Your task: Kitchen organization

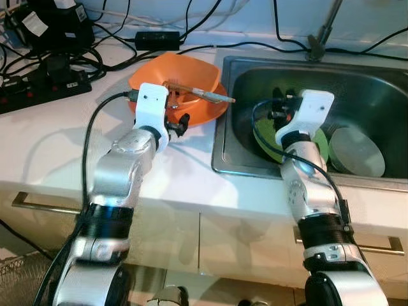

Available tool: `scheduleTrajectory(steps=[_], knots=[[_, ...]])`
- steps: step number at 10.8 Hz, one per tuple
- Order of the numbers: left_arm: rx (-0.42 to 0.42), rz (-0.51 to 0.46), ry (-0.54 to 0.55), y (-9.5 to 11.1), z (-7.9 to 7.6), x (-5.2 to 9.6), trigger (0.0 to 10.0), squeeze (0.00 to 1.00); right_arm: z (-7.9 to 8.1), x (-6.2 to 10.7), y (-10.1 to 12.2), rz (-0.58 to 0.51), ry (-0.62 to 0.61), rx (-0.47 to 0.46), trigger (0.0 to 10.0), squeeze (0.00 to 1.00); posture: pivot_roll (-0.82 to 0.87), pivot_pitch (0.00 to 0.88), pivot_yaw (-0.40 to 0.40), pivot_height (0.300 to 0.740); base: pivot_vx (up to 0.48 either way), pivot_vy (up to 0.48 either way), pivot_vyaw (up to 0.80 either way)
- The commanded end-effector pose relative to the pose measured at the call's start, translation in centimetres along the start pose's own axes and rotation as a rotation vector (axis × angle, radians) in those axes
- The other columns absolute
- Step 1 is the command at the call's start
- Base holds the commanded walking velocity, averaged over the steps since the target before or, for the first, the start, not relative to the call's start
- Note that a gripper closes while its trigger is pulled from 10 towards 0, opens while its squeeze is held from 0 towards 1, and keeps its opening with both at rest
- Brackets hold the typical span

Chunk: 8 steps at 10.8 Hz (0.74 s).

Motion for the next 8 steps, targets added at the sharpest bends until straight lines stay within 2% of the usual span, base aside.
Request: scheduleTrajectory(steps=[1, 5, 6, 8], knots=[[0.001, -0.005, 0.013, 0.2, 0.1, -0.4, 10.0, 0.00, 0.0, 0.2, 0.0, 0.004, -0.002, -0.003, 10.0, 0.00, 0.18, 0.140, 0.025, 0.740, 0.000, 0.000, 0.00], [0.032, 0.065, 0.001, 0.5, 0.7, -2.9, 10.0, 0.00, 0.0, 0.5, 0.2, 0.005, -0.008, -0.001, 10.0, 0.00, 0.17, 0.148, 0.037, 0.740, 0.000, 0.000, 0.00], [0.056, 0.105, -0.028, 0.4, 0.7, -3.0, 10.0, 0.00, -0.1, 0.5, 0.2, 0.007, -0.012, 0.000, 10.0, 0.00, 0.17, 0.151, 0.040, 0.740, 0.000, 0.000, 0.00], [0.025, 0.194, -0.077, -0.2, 1.0, -2.6, 10.0, 0.00, -0.2, 0.5, 0.1, 0.012, -0.016, -0.001, 10.0, 0.00, 0.20, 0.160, 0.050, 0.740, 0.000, 0.000, 0.00]])
Point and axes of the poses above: a point about 5 cm out from each wrist's last joint towards the gripper, its own x axis pointing back from the gripper into the wrist, its own y axis along the axis of the wrist's last joint, z = x × y, the point moved 2 cm from there along -x, pointing out of the wrist towards the gripper, and after that the axes turned 3 degrees about x, right-handed, at the moved point
